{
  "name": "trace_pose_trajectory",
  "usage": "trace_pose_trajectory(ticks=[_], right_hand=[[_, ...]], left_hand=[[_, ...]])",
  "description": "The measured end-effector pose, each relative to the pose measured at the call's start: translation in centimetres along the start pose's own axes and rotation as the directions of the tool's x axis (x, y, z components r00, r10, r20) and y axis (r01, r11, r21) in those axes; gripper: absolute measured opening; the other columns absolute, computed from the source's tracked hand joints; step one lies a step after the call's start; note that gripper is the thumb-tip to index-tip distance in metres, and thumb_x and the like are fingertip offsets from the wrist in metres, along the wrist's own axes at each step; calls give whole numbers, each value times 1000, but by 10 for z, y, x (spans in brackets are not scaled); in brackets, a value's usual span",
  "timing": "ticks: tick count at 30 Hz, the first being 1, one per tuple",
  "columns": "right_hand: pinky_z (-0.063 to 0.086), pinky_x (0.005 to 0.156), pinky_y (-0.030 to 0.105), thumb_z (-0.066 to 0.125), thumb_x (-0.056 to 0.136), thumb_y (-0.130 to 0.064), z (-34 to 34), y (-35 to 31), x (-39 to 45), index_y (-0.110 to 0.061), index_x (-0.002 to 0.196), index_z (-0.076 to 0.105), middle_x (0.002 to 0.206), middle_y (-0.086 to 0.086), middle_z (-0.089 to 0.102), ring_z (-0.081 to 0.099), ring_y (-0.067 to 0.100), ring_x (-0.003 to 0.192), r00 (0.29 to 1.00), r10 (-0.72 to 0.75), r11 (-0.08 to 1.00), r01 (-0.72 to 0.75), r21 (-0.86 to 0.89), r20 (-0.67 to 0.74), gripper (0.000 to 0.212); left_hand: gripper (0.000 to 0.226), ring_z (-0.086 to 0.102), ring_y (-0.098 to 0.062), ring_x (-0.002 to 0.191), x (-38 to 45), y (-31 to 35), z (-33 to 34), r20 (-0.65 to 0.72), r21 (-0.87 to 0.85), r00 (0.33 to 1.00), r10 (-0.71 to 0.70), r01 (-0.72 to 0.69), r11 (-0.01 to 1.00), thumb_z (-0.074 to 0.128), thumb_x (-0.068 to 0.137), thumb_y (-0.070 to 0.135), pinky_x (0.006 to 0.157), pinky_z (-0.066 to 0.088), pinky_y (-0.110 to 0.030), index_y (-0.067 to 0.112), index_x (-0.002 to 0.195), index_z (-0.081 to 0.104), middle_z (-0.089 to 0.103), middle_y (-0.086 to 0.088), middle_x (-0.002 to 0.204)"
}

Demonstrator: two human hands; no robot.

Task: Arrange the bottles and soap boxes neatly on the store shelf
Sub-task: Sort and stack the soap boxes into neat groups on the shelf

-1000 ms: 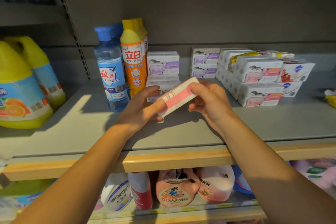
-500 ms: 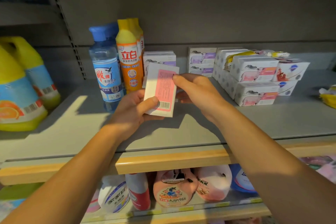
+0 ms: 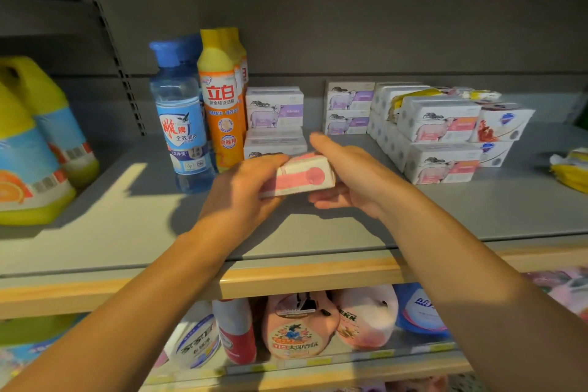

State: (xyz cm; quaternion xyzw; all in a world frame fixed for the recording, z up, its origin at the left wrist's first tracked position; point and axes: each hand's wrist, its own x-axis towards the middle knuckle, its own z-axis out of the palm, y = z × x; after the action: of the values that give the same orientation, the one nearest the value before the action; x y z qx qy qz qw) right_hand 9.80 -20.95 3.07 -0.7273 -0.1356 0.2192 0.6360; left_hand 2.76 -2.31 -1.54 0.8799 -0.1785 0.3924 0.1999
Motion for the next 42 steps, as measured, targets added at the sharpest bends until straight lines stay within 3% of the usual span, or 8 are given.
trace_pose_trajectory(ticks=[6, 10, 13, 16, 23, 28, 35, 42], right_hand=[[59, 68, 34, 70, 87, -14, -16, 12, -4, -8, 119, 62, 102, 10, 75, 74, 21, 90, 997, -66, 987, 61, 148, 27, 33], [60, 72, 32, 69, 84, 2, -21, 19, -5, -20, 113, 62, 106, 4, 72, 73, 17, 91, 971, -236, 966, 239, 95, -39, 38], [59, 78, 30, 71, 79, 8, -21, 18, -6, -29, 107, 65, 107, -2, 69, 69, 15, 98, 925, -379, 924, 378, -50, -3, 47], [57, 86, 31, 73, 77, 8, -17, 14, -6, -33, 107, 65, 108, -2, 67, 65, 16, 102, 877, -471, 856, 480, -195, 93, 51], [54, 87, 28, 80, 79, -25, -9, 1, -3, -27, 131, 56, 124, -5, 60, 59, 9, 106, 814, -575, 591, 477, -650, 75, 57], [43, 90, 20, 75, 79, -15, -13, -11, 11, -24, 125, 63, 120, -3, 61, 54, 12, 107, 746, -663, 469, 471, -747, 55, 49], [30, 85, 10, 71, 84, -9, -24, -32, 58, -21, 125, 62, 125, 3, 60, 53, 15, 110, 685, -726, 460, 408, -789, -68, 43], [33, 94, 16, 73, 84, -17, -2, -38, 116, -15, 127, 63, 125, 5, 57, 53, 21, 116, 680, -733, 395, 450, -801, 21, 44]], left_hand=[[63, 51, -12, 126, -3, 3, 0, 73, -82, 992, -102, 108, 991, 78, 75, 41, 106, 41, -25, 18, 132, 61, 59, 0, 134], [58, 60, 0, 105, 1, 4, -2, 47, -227, 929, -368, 368, 901, 61, 82, 49, 84, 49, -10, 35, 138, 52, 58, 16, 128], [46, 69, -4, 94, 3, -1, -2, 135, -382, 865, -483, 495, 780, 67, 89, 37, 75, 54, -18, 33, 133, 53, 68, 13, 118], [25, 70, -1, 89, 3, -7, -5, 153, -376, 869, -470, 491, 786, 70, 88, 26, 68, 54, -12, 30, 112, 63, 70, 23, 98], [39, 67, 5, 88, 4, -11, -3, 18, -321, 869, -494, 473, 821, 72, 85, 24, 75, 51, -8, 19, 122, 64, 70, 12, 105], [48, 67, 6, 85, 4, -8, 0, 40, -248, 875, -483, 477, 843, 76, 81, 36, 74, 51, -8, 26, 125, 60, 67, 20, 101], [38, 62, -15, 98, -2, -8, 7, 334, 210, 829, -449, 399, 892, 60, 85, 57, 82, 53, -33, 28, 110, 65, 67, 7, 106], [40, 59, -15, 100, -3, -8, 8, 389, 212, 841, -377, 317, 925, 55, 89, 53, 85, 51, -33, 23, 112, 67, 68, 8, 109]])
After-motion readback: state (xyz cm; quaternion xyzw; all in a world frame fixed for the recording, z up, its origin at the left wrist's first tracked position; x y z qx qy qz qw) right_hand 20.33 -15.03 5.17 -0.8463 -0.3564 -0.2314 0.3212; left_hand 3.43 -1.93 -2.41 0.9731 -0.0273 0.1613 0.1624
